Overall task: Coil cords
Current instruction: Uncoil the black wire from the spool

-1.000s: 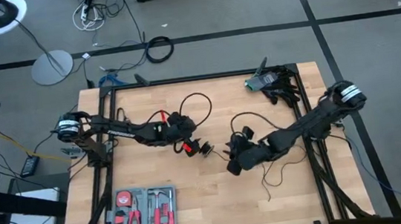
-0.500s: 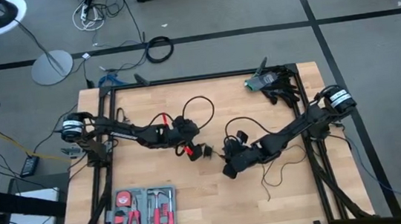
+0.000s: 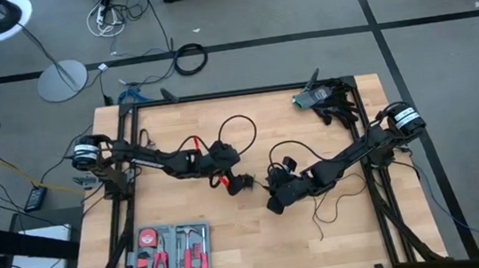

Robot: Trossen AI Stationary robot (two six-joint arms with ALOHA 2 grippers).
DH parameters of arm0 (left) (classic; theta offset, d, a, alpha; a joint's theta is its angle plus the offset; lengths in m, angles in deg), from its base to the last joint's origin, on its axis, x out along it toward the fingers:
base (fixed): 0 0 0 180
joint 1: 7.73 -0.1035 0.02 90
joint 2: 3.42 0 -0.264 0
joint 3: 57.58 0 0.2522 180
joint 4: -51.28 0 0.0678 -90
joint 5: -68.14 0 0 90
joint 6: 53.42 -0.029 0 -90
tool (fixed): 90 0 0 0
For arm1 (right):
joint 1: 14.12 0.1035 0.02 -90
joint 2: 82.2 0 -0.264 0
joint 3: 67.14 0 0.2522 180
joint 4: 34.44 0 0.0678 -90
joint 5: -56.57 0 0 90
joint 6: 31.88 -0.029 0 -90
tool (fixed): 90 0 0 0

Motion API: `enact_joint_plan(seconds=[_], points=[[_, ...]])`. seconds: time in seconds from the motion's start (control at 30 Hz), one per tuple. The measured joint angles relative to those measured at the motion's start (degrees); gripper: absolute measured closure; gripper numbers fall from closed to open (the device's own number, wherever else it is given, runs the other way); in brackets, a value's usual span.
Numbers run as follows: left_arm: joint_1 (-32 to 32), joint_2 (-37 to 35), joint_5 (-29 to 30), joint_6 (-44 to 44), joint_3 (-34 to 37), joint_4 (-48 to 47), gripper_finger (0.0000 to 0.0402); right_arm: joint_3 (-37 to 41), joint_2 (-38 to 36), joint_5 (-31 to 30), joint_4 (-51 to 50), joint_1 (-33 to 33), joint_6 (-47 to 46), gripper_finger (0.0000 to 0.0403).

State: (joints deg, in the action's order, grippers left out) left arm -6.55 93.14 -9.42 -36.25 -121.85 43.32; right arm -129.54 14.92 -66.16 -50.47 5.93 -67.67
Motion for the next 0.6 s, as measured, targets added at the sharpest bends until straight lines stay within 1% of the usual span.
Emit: enact_joint_plan(seconds=[0.23, 0.5, 0.6], points=[[0.8, -0.1, 0.1, 0.2, -0.1, -3.1, 0.0007, 0.0, 0.0, 0.0, 0.0, 0.0, -0.1, 0.0274], [0.7, 0.0, 6.2, 1.5, 0.0, -11.0, 0.0007, 0.0, 0.0, 0.0, 0.0, 0.0, -0.1, 0.0275], [0.7, 0.0, 7.0, 1.5, 0.1, -10.8, 0.0007, 0.0, 0.0, 0.0, 0.0, 0.0, -0.1, 0.0275]])
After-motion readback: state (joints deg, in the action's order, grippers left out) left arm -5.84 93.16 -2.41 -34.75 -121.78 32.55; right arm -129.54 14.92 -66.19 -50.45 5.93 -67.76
